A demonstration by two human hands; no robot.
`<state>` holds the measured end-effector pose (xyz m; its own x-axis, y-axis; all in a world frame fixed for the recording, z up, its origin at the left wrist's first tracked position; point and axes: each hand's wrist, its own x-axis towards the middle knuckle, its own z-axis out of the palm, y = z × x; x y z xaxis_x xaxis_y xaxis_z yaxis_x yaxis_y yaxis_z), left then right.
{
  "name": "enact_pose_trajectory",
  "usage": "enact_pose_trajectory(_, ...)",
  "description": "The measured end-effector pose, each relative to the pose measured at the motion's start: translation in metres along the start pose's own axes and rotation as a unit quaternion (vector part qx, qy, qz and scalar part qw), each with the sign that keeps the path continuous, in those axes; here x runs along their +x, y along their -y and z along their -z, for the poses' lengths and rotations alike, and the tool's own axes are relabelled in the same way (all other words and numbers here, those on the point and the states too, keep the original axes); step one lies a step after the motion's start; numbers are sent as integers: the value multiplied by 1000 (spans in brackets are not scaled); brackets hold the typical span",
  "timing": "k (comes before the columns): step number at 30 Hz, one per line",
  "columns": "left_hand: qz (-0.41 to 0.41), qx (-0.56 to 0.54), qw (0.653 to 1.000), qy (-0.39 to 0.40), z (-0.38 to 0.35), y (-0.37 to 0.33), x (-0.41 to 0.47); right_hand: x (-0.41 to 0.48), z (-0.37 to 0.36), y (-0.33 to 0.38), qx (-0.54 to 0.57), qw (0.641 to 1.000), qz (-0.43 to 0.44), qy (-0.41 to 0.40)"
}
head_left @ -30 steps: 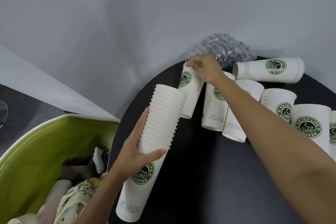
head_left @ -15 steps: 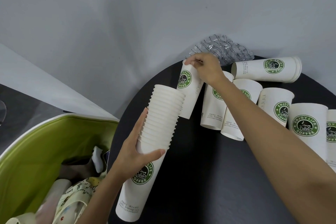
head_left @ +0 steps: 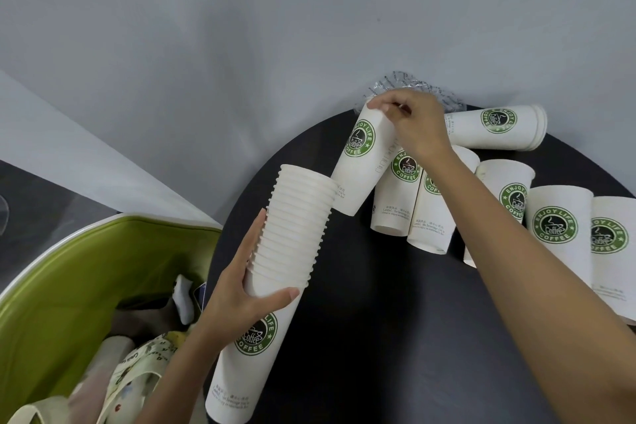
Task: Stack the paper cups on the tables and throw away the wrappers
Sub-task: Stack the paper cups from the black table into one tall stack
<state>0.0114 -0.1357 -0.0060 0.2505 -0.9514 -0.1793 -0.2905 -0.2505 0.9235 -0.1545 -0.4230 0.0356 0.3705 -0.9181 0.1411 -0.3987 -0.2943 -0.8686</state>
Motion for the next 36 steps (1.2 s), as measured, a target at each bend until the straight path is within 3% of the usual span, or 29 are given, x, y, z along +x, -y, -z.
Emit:
enact_pose_trajectory(15,-4,-8,1000,30,-9,-15,-20,-23,44,32,59,988,19,-140)
enact_pose_trajectory(36,-34,21,998,52,-28,-30,-27,-79,26,50,144,989,28,7)
